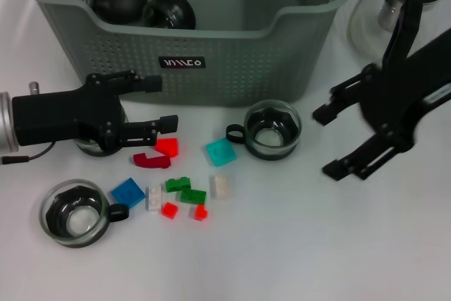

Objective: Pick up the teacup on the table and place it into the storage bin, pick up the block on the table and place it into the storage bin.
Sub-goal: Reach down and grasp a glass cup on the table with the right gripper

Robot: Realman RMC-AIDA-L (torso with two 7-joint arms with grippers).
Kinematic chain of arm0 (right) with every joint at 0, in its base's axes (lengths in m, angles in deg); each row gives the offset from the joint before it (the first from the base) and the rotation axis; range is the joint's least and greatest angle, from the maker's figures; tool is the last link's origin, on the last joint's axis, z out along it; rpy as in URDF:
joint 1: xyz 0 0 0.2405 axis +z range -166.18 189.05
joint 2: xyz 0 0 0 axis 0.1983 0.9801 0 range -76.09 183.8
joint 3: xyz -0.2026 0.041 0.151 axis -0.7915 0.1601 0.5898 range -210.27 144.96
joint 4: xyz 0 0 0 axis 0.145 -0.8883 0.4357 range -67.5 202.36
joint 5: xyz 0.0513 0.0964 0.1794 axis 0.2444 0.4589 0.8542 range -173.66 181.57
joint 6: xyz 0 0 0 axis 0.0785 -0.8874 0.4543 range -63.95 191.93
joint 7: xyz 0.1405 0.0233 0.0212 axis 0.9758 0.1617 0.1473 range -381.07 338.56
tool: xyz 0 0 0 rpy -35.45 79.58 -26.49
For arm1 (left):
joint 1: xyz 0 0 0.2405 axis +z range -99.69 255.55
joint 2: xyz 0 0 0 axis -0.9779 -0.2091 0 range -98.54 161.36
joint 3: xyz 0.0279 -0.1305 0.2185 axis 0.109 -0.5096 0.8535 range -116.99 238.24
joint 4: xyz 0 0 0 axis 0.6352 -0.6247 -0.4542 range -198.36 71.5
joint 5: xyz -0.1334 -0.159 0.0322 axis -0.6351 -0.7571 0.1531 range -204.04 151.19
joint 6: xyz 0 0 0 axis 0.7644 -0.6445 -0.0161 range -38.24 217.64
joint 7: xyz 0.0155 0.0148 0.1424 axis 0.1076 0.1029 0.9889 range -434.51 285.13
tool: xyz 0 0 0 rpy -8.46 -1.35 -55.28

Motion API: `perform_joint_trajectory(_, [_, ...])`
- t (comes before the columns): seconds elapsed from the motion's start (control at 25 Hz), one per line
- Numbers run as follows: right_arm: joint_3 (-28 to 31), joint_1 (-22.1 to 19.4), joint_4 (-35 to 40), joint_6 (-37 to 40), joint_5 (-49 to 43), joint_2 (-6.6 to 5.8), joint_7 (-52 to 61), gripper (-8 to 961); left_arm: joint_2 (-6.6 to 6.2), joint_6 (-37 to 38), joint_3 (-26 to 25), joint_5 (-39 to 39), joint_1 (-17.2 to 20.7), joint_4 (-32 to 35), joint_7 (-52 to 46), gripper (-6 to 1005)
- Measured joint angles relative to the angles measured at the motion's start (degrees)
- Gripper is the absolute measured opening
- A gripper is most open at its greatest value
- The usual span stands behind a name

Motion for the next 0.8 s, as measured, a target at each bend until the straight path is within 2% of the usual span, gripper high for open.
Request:
perform_joint_trajectory(0.16, [-4.48,3.65,-0.13,-3.47,-7.70,3.64,0.62,910,0.06,0.00,-0.03,-0.02,0.04,-0.08,0.01,790])
perform_joint_trajectory(0.2, [-6.81,4.29,-0.40,-4.55,-8.69,3.97,1.38,910,0.08,0.00,-0.02,-0.17,0.02,-0.44,0.08,790])
perform_joint_trajectory(0.4, [-20.50,6.12,-1.18,-12.10,-9.83,4.10,6.75,890,0.09,-0.07,-0.18,-0.65,0.11,-1.06,0.25,789])
perform_joint_trajectory(0.8, [-34.86,6.92,-3.71,-25.23,-13.65,4.38,12.77,819,0.09,-0.26,-0.19,-0.72,0.04,-1.34,0.29,789])
